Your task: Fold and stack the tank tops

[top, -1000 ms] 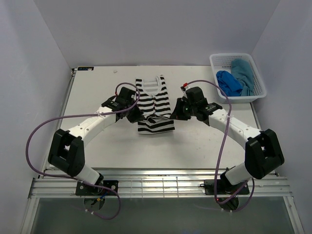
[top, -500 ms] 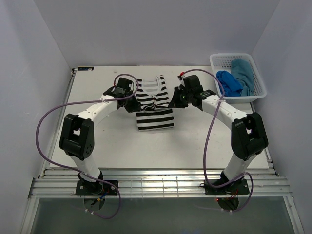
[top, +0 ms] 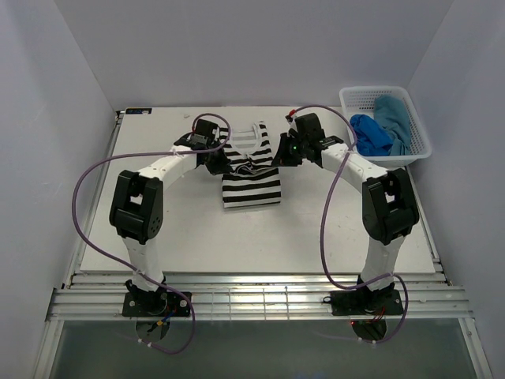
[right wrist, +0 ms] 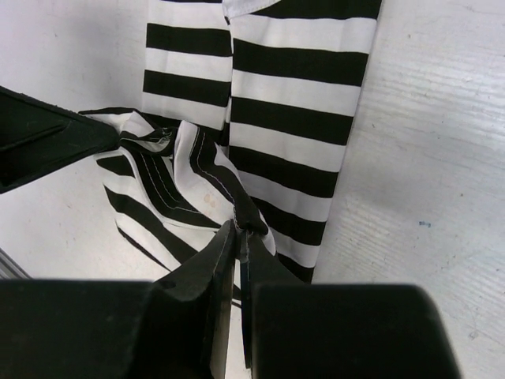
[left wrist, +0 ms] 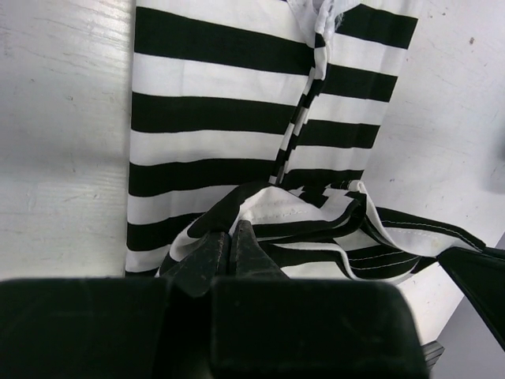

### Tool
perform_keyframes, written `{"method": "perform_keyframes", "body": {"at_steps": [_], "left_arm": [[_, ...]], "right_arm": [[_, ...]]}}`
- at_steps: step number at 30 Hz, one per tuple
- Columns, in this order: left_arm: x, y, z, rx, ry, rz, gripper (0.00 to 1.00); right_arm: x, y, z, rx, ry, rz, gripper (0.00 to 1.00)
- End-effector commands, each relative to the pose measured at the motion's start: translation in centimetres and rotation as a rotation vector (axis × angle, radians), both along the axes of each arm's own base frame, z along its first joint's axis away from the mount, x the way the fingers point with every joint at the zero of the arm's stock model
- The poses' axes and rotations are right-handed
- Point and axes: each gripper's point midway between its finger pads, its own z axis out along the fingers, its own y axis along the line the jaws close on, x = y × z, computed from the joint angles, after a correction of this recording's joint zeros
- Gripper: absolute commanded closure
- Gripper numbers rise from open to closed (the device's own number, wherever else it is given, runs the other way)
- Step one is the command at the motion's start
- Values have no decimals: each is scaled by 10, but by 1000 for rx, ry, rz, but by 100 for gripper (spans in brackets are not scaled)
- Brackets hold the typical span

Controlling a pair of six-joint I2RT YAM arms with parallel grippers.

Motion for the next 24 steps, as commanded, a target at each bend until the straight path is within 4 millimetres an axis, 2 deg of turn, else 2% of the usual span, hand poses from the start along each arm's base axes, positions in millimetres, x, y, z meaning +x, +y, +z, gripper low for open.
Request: {"method": "perform_keyframes", "body": {"at_steps": [1, 6, 7, 12, 24], "left_arm": [[18, -1, 18, -24, -60, -17, 100], [24, 8, 13, -16, -60, 3, 100], [27, 9, 12, -17, -63, 5, 100], [30, 5, 2, -35, -44, -22, 100], [31, 9, -17, -14, -14, -23, 99]], "right_arm": [[18, 3, 13, 28, -49, 21, 92], [29, 2, 9, 32, -55, 35, 92], [30, 3, 3, 27, -50, 44, 92], [34, 7, -3, 34, -43, 68, 92], [43, 9, -26, 40, 8, 66, 92]]}}
